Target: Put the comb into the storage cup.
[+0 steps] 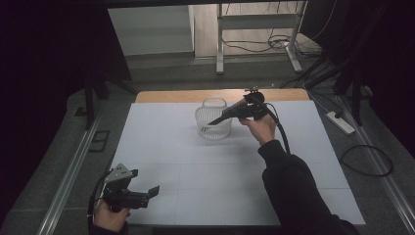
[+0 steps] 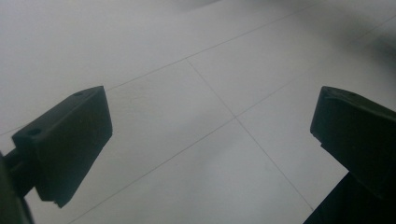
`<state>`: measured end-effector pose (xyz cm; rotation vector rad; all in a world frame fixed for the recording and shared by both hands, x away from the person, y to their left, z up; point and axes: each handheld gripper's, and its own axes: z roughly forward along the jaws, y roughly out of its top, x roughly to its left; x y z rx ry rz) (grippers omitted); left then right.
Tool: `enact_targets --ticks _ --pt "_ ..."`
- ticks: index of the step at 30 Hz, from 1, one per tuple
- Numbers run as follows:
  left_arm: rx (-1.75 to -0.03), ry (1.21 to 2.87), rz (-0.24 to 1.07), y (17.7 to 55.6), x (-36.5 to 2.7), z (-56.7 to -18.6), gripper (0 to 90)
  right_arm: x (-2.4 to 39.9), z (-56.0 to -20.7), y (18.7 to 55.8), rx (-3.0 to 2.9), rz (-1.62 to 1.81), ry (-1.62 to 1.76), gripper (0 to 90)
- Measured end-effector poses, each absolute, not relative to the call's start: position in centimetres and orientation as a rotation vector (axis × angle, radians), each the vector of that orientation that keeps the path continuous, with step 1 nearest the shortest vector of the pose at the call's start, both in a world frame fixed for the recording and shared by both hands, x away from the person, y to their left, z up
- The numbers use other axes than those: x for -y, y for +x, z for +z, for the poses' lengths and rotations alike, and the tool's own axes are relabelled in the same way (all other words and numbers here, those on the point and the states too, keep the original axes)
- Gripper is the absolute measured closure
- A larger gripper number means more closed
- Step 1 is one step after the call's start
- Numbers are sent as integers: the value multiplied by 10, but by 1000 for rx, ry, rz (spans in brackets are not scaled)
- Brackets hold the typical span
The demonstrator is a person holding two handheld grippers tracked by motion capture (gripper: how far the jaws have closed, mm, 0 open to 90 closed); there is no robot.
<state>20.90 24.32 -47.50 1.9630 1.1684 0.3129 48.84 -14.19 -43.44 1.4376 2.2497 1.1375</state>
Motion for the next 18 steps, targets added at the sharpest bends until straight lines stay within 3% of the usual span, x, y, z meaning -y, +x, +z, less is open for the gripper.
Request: enact_targets --ticks 18 --pt "-1179 1957 307 210 -245 -476 0 143 -431 480 -2366 1147 1343 32"
